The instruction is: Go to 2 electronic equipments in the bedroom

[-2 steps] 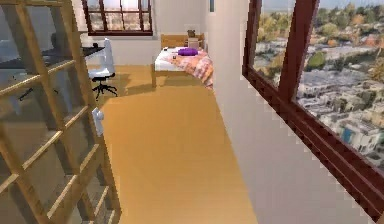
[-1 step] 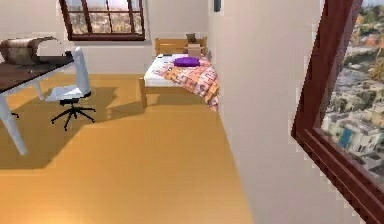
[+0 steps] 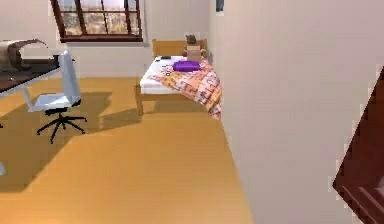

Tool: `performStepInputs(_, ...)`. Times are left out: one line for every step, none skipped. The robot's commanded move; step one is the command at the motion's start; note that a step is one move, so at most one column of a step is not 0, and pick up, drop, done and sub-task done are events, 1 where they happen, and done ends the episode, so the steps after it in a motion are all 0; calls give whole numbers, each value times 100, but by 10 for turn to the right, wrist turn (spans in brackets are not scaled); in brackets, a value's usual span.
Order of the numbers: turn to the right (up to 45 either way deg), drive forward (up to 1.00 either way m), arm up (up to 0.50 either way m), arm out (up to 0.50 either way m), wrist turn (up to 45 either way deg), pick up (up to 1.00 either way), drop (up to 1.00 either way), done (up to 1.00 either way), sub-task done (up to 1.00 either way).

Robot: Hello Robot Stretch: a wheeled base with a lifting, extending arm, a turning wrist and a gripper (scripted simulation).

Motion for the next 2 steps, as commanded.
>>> performStepInputs(-450,0,0,0,0,0,0,0,0)
performStepInputs(-150,0,0,0,0,0,0,0,0)
